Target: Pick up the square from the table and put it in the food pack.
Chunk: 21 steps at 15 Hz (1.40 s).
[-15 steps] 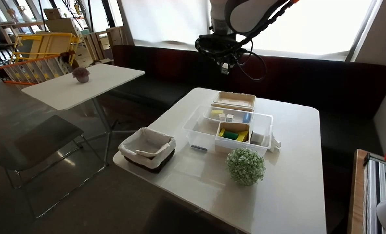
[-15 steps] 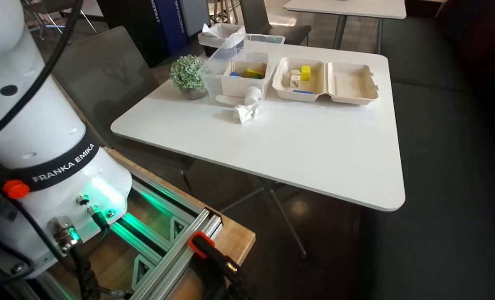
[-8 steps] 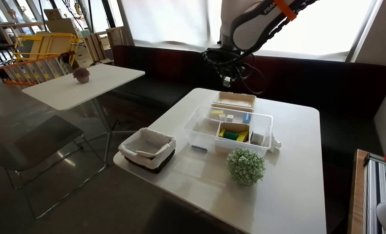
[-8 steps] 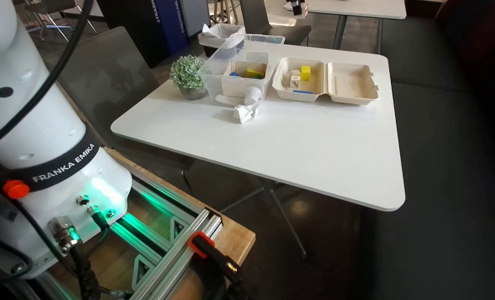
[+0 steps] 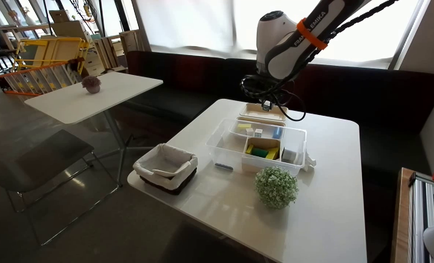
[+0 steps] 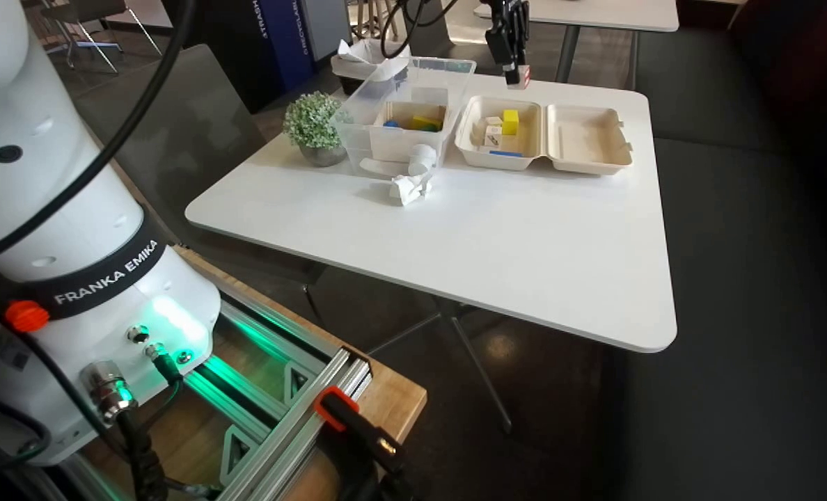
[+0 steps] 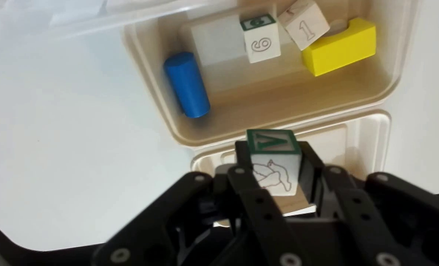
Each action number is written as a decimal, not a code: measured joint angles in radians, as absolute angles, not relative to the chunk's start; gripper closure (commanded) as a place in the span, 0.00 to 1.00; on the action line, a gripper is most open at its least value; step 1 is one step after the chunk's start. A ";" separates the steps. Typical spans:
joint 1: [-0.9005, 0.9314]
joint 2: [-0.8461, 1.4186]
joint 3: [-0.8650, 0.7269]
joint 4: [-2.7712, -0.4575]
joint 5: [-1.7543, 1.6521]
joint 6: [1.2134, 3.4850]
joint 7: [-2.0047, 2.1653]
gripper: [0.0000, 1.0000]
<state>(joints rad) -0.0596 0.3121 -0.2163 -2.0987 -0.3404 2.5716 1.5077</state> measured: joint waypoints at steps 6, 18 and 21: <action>-0.054 0.396 -0.241 -2.079 -0.334 2.603 1.505 0.39; 0.015 0.356 -0.257 -2.008 -0.352 2.492 1.491 0.00; 0.043 0.281 -0.250 -1.995 -0.367 2.344 1.490 0.00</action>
